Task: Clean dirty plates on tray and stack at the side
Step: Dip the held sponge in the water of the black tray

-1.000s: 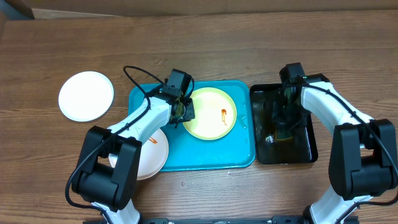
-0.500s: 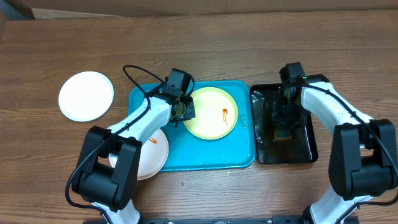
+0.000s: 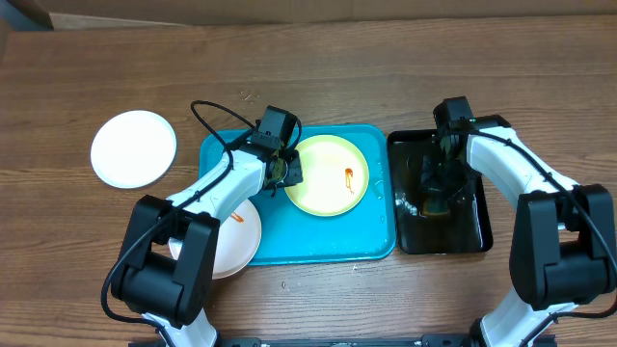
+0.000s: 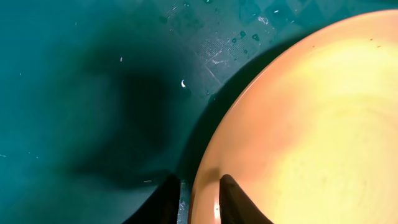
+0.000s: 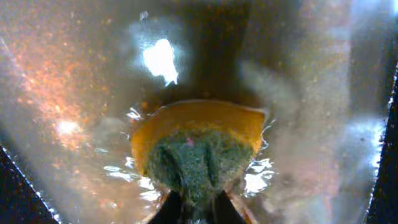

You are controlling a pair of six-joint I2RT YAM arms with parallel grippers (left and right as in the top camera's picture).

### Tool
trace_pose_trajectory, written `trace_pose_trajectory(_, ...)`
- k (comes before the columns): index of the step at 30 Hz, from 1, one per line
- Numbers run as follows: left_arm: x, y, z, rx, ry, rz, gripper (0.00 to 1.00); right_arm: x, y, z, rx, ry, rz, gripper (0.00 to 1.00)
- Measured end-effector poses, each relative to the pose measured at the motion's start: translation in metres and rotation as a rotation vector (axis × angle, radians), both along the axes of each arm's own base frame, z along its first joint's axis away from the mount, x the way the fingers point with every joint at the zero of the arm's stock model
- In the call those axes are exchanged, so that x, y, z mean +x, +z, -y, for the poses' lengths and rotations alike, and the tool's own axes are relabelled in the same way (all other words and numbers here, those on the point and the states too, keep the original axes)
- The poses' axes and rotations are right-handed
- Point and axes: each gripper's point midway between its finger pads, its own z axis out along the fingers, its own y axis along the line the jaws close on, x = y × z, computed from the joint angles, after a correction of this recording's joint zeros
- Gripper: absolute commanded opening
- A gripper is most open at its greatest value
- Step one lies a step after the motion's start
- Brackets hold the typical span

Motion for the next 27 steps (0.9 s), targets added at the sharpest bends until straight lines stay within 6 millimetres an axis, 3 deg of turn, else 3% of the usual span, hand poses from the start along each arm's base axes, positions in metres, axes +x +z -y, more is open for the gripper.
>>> trace_pose_trajectory(3, 0.0, 0.0, 0.0, 0.0, 0.0, 0.001, 0.19, -0.001, 0.0, 0.0, -0.001, 0.002, -0.005, 0.04)
trace_pose_trajectory(5, 0.0, 0.0, 0.0, 0.0, 0.002, 0.001, 0.04, -0.006, 0.003, 0.001, -0.004, 0.002, -0.028, 0.04)
trace_pose_trajectory(8, 0.0, 0.0, 0.0, 0.002, -0.007, 0.001, 0.04, -0.004, 0.014, 0.001, -0.006, 0.01, -0.044, 0.04)
trace_pose_trajectory(14, -0.003, -0.001, -0.001, 0.001, 0.011, -0.017, 0.04, 0.021, 0.038, -0.003, 0.002, 0.033, 0.027, 0.04)
trace_pose_trajectory(24, -0.01, -0.002, -0.003, -0.002, 0.045, -0.047, 0.04, 0.023, 0.039, -0.002, -0.004, 0.039, 0.033, 0.04)
trace_pose_trajectory(27, -0.012, -0.003, 0.0, -0.019, 0.046, -0.06, 0.24, 0.016, 0.042, 0.003, -0.031, 0.041, 0.0, 0.04)
